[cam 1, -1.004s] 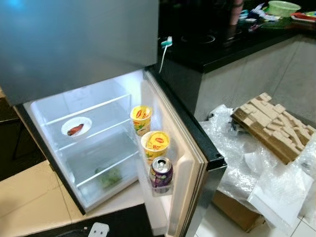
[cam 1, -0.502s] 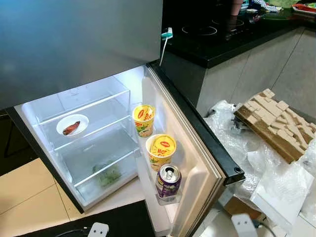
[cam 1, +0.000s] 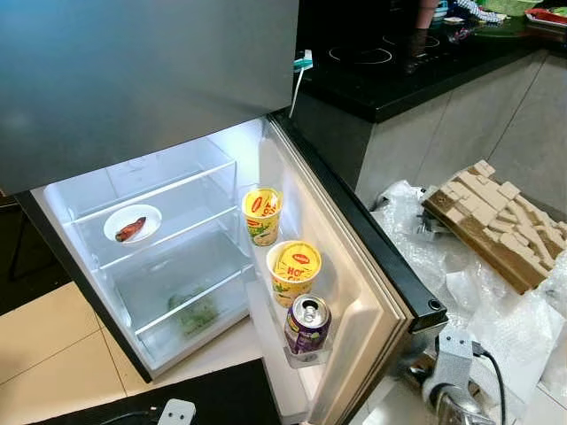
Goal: Restocking fridge
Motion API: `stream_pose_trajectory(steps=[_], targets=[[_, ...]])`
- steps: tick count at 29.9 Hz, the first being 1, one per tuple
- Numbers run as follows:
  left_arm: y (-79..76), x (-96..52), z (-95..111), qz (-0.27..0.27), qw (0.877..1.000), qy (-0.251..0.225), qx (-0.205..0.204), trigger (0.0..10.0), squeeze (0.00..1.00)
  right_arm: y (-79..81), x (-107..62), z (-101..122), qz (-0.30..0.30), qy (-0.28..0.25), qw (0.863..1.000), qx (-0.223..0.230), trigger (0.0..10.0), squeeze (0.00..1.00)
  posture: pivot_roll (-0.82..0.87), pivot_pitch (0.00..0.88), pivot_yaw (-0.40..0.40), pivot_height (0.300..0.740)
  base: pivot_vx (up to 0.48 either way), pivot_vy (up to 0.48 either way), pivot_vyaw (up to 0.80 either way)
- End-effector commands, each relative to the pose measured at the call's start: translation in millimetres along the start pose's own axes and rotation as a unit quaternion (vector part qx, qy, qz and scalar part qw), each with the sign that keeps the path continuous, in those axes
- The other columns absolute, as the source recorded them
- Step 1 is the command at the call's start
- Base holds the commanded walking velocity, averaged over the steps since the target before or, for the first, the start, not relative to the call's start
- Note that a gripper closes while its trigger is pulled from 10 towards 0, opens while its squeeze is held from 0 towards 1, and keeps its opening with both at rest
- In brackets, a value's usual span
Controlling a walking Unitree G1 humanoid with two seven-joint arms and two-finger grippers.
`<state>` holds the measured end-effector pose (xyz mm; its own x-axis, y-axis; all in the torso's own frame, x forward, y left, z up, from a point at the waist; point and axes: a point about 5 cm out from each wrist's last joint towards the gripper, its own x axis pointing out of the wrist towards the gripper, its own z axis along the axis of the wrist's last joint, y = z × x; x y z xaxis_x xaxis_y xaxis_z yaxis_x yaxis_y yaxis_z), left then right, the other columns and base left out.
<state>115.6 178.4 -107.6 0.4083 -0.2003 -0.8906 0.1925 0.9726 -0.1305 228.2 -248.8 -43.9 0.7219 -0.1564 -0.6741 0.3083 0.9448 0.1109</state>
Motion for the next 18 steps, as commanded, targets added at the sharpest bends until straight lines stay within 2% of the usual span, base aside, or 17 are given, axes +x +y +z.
stream_pose_trajectory(steps=[1, 2, 6, 9, 10, 12, 13, 14, 15, 16, 17, 18], targets=[[-5.8, -2.6, -21, -0.014, 0.999, 0.04, -0.004, 10.0, 0.0, 8.3, 2.0, 7, 0.028, -0.016, 0.999, 0.021, 10.0, 0.0, -0.06, 0.0, -0.013, 0.74, 0.0, 0.0, 0.0], [-4.6, -3.1, -22, -0.012, 0.999, 0.041, -0.004, 10.0, 0.0, 16.5, 3.3, 11, 0.056, -0.021, 0.998, 0.029, 10.0, 0.0, -0.06, 0.0, -0.014, 0.74, 0.0, 0.0, 0.0], [-4.1, -3.3, -23, -0.011, 0.999, 0.042, -0.004, 10.0, 0.0, 26.1, 4.4, 14, 0.09, -0.024, 0.995, 0.037, 10.0, 0.0, -0.05, 0.0, -0.015, 0.74, 0.0, 0.0, 0.0], [-3.8, -3.6, -24, -0.011, 0.999, 0.043, -0.005, 10.0, 0.0, 56.3, 4.4, 19, 0.202, -0.025, 0.978, 0.049, 10.0, 0.0, -0.06, 0.0, -0.016, 0.74, 0.0, 0.0, 0.0], [-3.8, -3.6, -24, -0.011, 0.999, 0.043, -0.005, 10.0, 0.0, 56.3, 4.4, 19, 0.202, -0.025, 0.978, 0.049, 10.0, 0.0, -0.06, 0.0, -0.016, 0.74, 0.0, 0.0, 0.0], [-5.0, -3.5, -24, -0.011, 0.999, 0.045, -0.006, 10.0, 0.0, 78.6, 1.9, 18, 0.277, -0.019, 0.959, 0.047, 10.0, 0.0, -0.06, 0.0, -0.016, 0.74, 0.0, 0.0, 0.0], [-5.0, -3.5, -24, -0.011, 0.999, 0.045, -0.006, 10.0, 0.0, 78.6, 1.9, 18, 0.277, -0.019, 0.959, 0.047, 10.0, 0.0, -0.06, 0.0, -0.016, 0.74, 0.0, 0.0, 0.0], [-5.4, -3.4, -25, -0.011, 0.999, 0.046, -0.006, 10.0, 0.0, 86.0, 0.7, 18, 0.302, -0.016, 0.952, 0.045, 10.0, 0.0, -0.06, 0.0, -0.016, 0.74, 0.0, 0.0, 0.0], [-5.9, -3.2, -25, -0.012, 0.999, 0.046, -0.006, 10.0, 0.0, 99.0, -2.1, 16, 0.345, -0.01, 0.938, 0.038, 10.0, 0.0, -0.06, 0.0, -0.018, 0.74, 0.0, 0.0, 0.0], [-6.6, -2.9, -24, -0.012, 0.999, 0.045, -0.006, 10.0, 0.0, 115.5, -6.6, 15, 0.402, -0.003, 0.915, 0.03, 10.0, 0.0, -0.05, 0.0, -0.019, 0.74, 0.0, 0.0, 0.0], [-7.1, -2.7, -24, -0.012, 0.999, 0.045, -0.007, 10.0, 0.0, 126.1, -10.2, 14, 0.439, 0.002, 0.898, 0.025, 10.0, 0.0, -0.05, 0.0, -0.019, 0.74, 0.0, 0.0, 0.0], [-7.1, -2.7, -24, -0.012, 0.999, 0.045, -0.007, 10.0, 0.0, 126.1, -10.2, 14, 0.439, 0.002, 0.898, 0.025, 10.0, 0.0, -0.05, 0.0, -0.019, 0.74, 0.0, 0.0, 0.0]])
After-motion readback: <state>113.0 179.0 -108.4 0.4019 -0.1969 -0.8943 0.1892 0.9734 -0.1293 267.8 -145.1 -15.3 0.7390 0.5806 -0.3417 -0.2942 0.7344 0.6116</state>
